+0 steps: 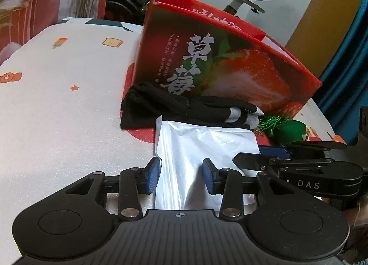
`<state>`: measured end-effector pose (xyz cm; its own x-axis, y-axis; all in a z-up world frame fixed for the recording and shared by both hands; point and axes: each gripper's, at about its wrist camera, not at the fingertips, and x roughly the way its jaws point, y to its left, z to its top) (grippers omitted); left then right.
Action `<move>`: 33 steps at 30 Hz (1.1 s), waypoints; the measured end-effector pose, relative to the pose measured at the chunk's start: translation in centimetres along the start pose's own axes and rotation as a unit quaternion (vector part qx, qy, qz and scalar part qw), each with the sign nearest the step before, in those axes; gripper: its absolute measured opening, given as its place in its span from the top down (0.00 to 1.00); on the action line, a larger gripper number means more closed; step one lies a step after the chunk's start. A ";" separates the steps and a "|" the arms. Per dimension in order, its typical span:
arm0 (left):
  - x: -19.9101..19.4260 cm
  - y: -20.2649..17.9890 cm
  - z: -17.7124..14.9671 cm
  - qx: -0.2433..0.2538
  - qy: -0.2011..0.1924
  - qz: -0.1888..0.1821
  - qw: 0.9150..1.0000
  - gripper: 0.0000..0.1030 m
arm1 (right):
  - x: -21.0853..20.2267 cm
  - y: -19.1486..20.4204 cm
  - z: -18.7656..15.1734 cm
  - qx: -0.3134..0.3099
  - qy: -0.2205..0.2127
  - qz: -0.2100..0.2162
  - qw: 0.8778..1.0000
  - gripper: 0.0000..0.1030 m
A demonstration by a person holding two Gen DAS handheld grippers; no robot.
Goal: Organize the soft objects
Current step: 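Close the left gripper on the white foil pouch edge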
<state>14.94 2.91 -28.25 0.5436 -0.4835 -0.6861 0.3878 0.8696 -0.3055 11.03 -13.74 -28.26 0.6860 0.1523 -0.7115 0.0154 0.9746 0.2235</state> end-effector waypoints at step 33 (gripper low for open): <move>-2.1 -0.5 -0.5 -0.011 -0.032 0.014 0.999 0.62 | -1.5 2.5 0.8 -0.080 -0.017 -0.021 0.996 0.83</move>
<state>13.24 3.52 -27.01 0.6017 -0.4631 -0.6507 0.3556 0.8849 -0.3010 10.64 -11.66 -26.13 0.7112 0.1082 -0.6946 -0.0696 0.9941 0.0836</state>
